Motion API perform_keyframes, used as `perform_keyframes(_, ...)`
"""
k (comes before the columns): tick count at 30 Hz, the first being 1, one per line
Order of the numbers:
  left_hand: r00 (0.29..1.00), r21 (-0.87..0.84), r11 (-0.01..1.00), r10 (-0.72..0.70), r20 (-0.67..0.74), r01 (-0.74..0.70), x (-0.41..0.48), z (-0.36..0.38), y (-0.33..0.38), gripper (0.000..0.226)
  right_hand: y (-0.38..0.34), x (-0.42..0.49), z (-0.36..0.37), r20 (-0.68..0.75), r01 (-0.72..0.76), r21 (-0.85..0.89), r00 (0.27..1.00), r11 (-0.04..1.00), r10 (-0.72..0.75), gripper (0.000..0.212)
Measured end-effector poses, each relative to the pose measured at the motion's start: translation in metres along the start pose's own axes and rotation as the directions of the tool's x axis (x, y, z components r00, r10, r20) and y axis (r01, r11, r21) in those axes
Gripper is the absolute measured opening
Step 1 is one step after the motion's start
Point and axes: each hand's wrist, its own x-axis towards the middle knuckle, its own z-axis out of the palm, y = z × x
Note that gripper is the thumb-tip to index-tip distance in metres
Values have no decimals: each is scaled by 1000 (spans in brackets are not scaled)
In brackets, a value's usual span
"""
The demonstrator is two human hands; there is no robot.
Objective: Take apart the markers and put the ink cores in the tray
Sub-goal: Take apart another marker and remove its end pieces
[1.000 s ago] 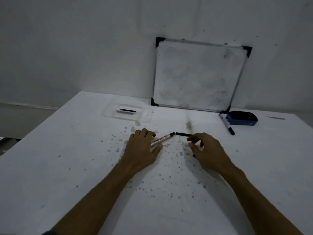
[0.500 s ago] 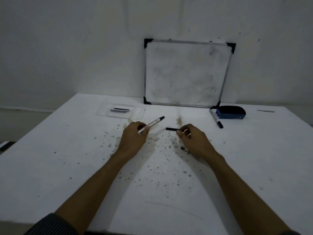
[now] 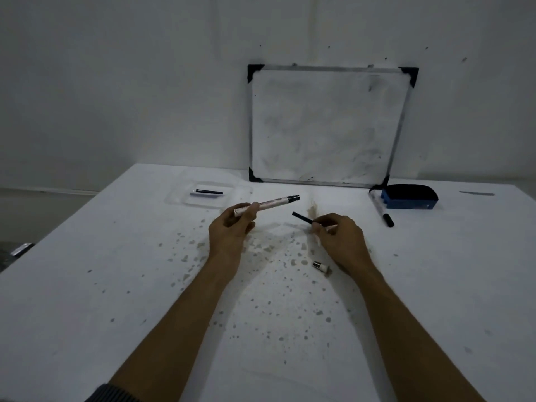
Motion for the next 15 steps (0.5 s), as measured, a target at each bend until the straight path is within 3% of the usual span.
perform_keyframes(4, 997, -111, 993, -33, 68, 40, -3, 7, -1, 29, -1, 0, -7, 1, -69, 223, 997, 972, 71, 15)
perform_keyframes(7, 987, -148, 986, -48, 152, 71, -5, 10, 1, 32, -5, -2, -8, 46, -128, 430, 992, 894, 120, 13)
perform_keyframes(12, 960, -130, 978, -125, 249, 161, -10, 13, 1, 38, -13, -9, 0, 205, -255, 685, 966, 683, 154, 19)
perform_keyframes(15, 932, -53, 974, -194, 304, 220, -14, 14, 3, 38, -21, -11, 4, 315, -353, 814, 935, 461, 160, 27)
